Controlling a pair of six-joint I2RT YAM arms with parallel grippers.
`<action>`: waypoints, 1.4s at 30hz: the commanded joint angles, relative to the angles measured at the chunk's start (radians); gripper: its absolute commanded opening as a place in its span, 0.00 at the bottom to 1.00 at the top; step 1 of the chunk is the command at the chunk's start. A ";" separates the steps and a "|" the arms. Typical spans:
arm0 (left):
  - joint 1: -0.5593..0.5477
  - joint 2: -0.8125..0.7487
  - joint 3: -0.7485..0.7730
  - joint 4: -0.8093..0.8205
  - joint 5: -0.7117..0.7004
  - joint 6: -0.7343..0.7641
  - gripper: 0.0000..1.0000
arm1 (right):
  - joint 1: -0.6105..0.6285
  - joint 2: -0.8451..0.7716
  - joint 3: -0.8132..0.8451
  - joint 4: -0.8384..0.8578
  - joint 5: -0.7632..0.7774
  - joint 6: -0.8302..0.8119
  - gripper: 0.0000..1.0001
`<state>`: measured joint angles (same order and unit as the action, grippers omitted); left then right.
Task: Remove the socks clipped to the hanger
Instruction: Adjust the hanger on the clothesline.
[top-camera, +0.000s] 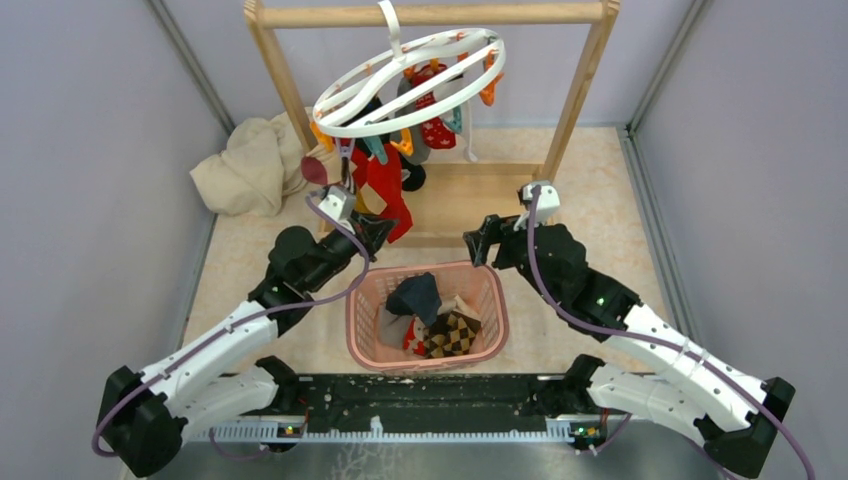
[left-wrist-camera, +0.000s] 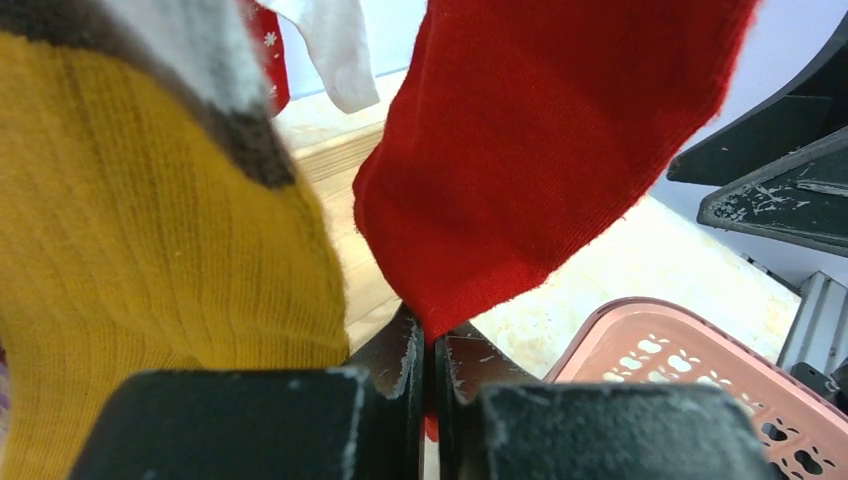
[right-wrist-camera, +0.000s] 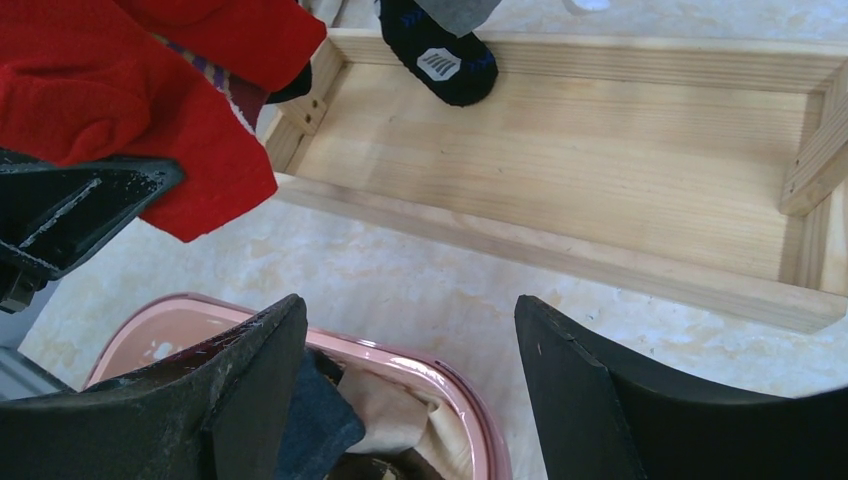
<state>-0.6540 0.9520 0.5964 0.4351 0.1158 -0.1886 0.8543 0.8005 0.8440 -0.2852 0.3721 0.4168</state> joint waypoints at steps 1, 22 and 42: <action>0.002 -0.027 0.022 -0.034 0.027 -0.023 0.03 | -0.003 0.003 0.035 0.028 -0.019 0.011 0.77; -0.390 0.190 0.303 -0.309 -0.593 0.199 0.00 | -0.001 0.065 0.297 -0.070 0.012 -0.233 0.70; -0.533 0.461 0.629 -0.767 -1.124 0.223 0.00 | -0.001 0.110 0.502 -0.118 -0.015 -0.316 0.67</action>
<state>-1.1591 1.4052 1.1786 -0.2119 -0.8749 0.0467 0.8543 0.9180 1.2640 -0.4206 0.3630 0.1303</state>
